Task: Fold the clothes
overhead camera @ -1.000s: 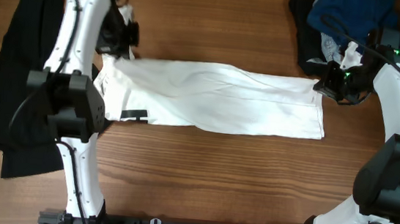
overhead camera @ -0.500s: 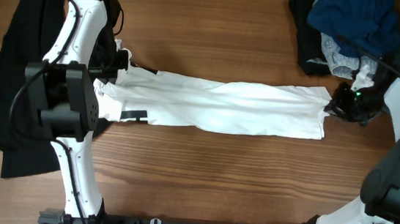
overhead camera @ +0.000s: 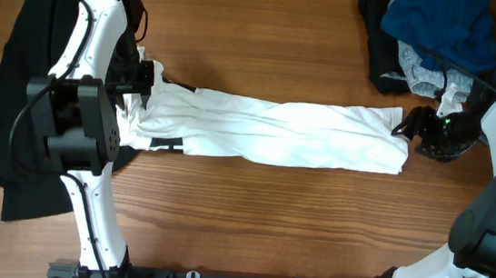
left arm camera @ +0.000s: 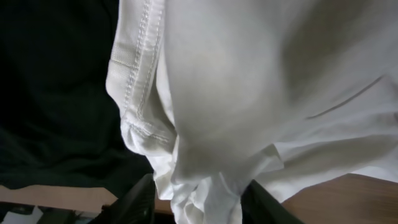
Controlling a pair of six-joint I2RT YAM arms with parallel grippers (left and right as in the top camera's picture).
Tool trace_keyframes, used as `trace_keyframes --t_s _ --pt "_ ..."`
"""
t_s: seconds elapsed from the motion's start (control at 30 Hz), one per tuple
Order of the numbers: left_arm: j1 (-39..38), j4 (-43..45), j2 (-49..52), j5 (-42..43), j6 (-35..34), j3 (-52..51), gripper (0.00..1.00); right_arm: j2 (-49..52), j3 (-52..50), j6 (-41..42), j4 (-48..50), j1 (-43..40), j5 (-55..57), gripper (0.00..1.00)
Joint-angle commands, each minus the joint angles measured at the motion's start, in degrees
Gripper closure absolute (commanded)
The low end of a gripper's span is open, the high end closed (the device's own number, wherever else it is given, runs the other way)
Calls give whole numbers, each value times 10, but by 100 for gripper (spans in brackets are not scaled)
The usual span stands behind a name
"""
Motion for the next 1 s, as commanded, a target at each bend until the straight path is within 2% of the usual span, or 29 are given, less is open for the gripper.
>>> trace_keyframes --t_s 0.0,0.13,0.23,0.33,0.37,0.4,0.47,0.6,0.97 --pt "3 3 -10 -13 0 0 56 -15 -5 -12 7 0 -5 30" --pt "3 0 -25 -12 0 49 57 -15 -5 -12 17 0 0 28" --pt "2 2 -62 -11 0 97 57 -15 -5 -27 19 0 -1 22" --pt "3 34 -121 12 0 126 51 -15 -5 -27 24 0 -1 17" --pt "3 50 -142 24 0 126 42 -15 -5 -27 28 0 0 16" --pt "3 63 -157 38 0 126 24 -15 -6 -27 30 0 5 15" --pt "3 82 -180 67 0 126 1 -12 -6 -27 31 0 16 14" --pt "3 95 -187 108 0 124 0 12 -6 -24 44 19 44 11" --pt "3 104 -185 93 0 117 0 52 -6 23 59 88 176 11"
